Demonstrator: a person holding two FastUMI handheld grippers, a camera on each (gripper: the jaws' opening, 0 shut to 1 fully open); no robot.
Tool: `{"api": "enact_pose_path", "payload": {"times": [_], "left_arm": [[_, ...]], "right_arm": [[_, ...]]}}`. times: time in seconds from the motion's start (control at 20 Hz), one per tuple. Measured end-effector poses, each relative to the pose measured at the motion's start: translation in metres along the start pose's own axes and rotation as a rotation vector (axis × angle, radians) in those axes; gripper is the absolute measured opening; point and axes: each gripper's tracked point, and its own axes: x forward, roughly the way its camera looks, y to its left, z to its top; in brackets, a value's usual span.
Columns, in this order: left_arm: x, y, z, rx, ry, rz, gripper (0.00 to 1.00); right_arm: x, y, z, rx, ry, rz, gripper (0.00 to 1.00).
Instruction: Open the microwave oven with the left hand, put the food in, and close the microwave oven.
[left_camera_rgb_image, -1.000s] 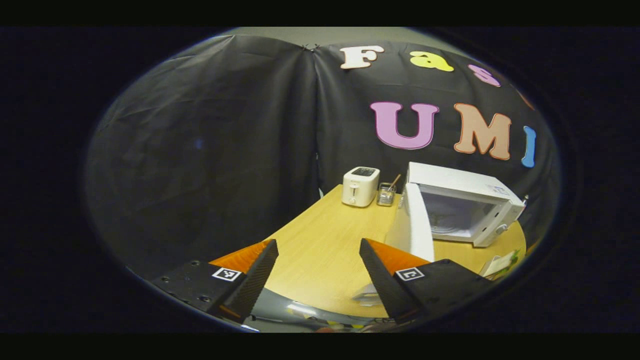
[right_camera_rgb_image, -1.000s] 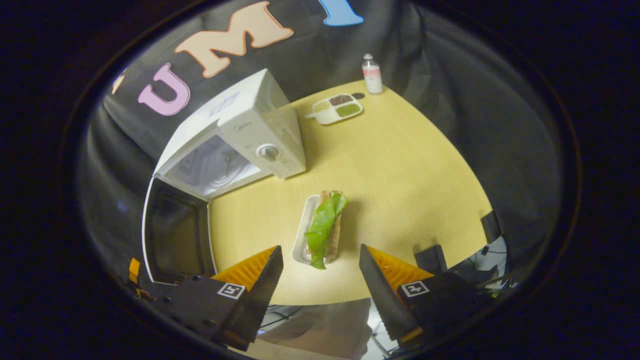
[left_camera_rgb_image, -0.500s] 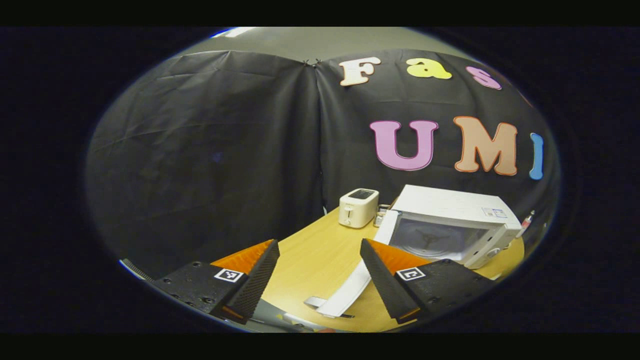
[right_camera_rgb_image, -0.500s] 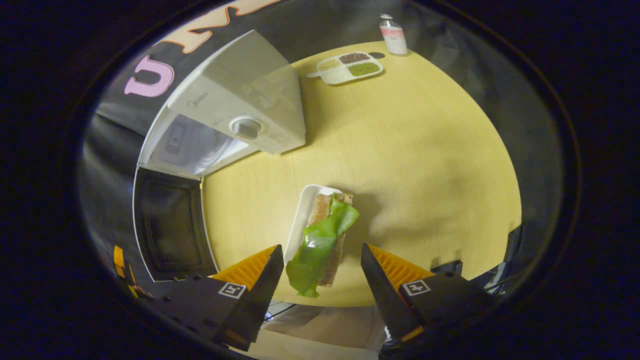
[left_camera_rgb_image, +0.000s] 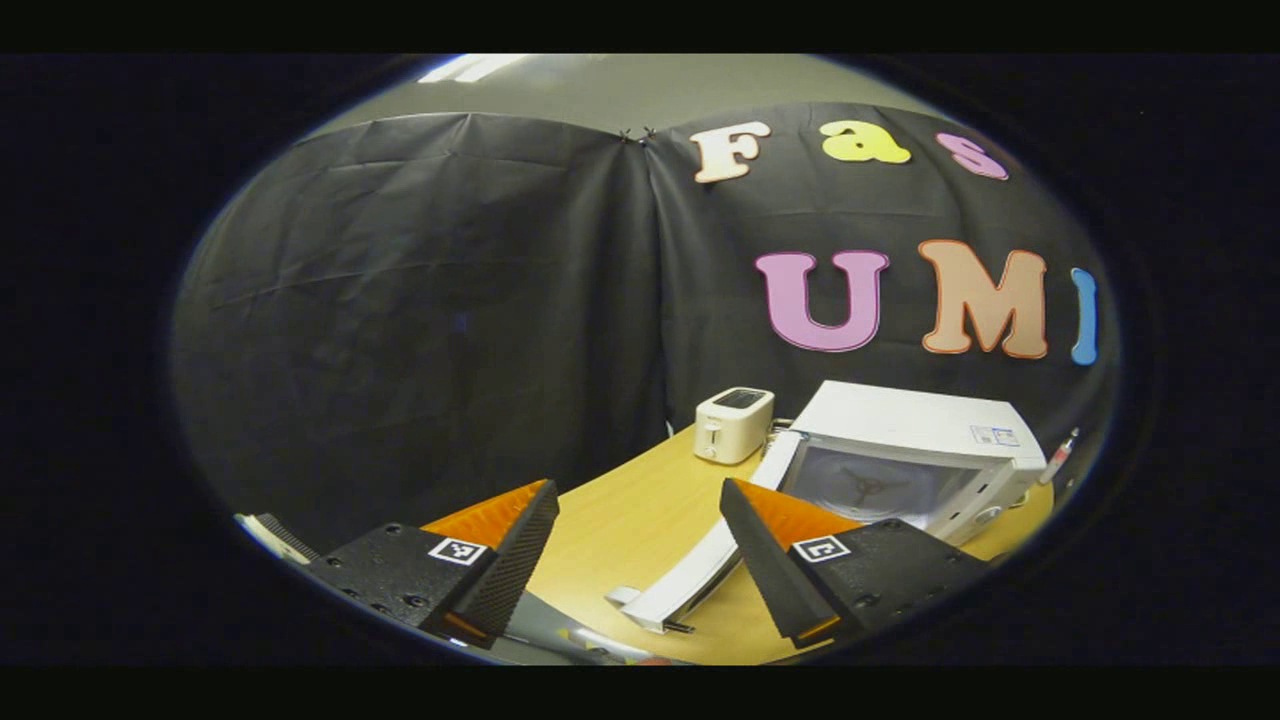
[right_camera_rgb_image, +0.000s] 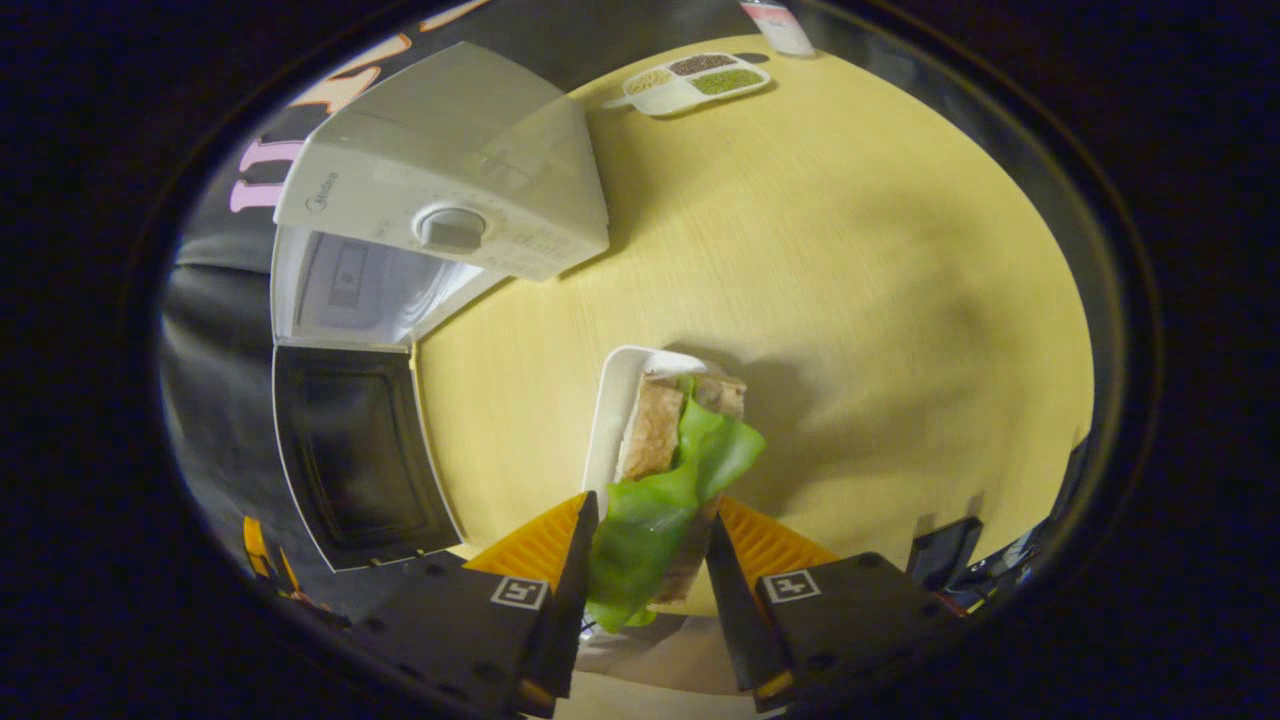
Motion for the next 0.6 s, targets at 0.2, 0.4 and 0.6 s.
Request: {"api": "enact_pose_path", "payload": {"times": [0.2,0.4,0.6], "left_arm": [[-0.005,0.007,-0.007,-0.005,0.023,0.015,0.95],[-0.005,0.007,-0.005,-0.017,0.016,0.012,0.96],[-0.003,0.003,-0.002,-0.010,0.008,0.000,0.95]], "right_arm": [[-0.002,-0.001,-0.005,0.008,0.005,0.016,0.32],[-0.012,0.004,-0.008,0.006,-0.011,0.031,0.39],[-0.028,0.015,-0.005,0.041,-0.030,0.080,0.39]]}}
